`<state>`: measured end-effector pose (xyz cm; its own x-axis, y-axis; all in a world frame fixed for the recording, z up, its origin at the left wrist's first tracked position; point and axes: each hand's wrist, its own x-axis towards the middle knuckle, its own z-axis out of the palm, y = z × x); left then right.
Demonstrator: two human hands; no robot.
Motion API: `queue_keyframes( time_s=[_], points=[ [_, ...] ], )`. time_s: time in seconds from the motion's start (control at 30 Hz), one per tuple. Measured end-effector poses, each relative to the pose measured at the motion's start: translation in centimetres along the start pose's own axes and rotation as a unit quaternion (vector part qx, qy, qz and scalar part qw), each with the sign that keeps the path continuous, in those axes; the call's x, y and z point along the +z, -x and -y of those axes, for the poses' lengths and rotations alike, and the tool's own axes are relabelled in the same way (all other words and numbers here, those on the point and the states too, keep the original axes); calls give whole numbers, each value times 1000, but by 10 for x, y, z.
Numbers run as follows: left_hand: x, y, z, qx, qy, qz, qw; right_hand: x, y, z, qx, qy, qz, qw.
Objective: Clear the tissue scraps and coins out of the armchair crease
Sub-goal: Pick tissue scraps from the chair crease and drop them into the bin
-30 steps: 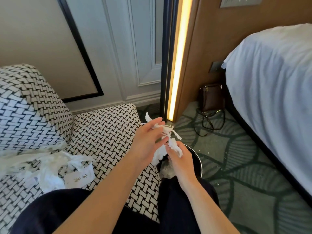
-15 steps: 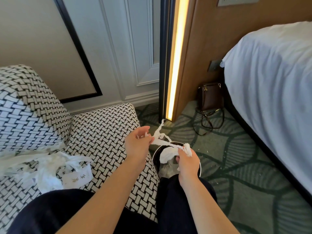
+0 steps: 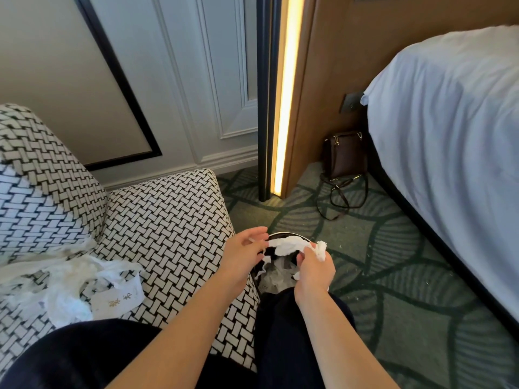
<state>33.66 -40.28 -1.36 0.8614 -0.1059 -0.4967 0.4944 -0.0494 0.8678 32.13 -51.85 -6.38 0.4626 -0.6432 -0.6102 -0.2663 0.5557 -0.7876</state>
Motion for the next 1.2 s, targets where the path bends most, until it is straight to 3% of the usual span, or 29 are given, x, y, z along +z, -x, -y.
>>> queue_keyframes(
  time_s=[0.47, 0.63, 0.77, 0.83, 0.9, 0.97, 1.03, 1.2],
  points=[
    [2, 6, -21, 55, -88, 128, 986, 0, -1, 1, 101, -117, 70, 986],
    [1, 6, -24, 55, -75, 119, 988, -7, 2, 10, 178, -163, 118, 963],
    [-6, 6, -26, 61, -75, 94, 991, -12, -7, 6, 213, -149, 210, 943],
    [-12, 9, -26, 59, -84, 80, 992, -9, -7, -1, 272, -204, 209, 917],
    [-16, 13, -26, 50, -98, 66, 992, -12, -2, -5, 191, -132, 179, 956],
    [-23, 19, -27, 36, -109, 53, 992, -15, 11, 8, 121, -122, 245, 954],
    [-33, 27, -28, 24, -115, 43, 992, -20, 11, 11, 146, -177, 217, 949],
    [-66, 52, -35, 17, -89, 19, 996, -16, 41, 11, -29, -14, 211, 977]
  ],
)
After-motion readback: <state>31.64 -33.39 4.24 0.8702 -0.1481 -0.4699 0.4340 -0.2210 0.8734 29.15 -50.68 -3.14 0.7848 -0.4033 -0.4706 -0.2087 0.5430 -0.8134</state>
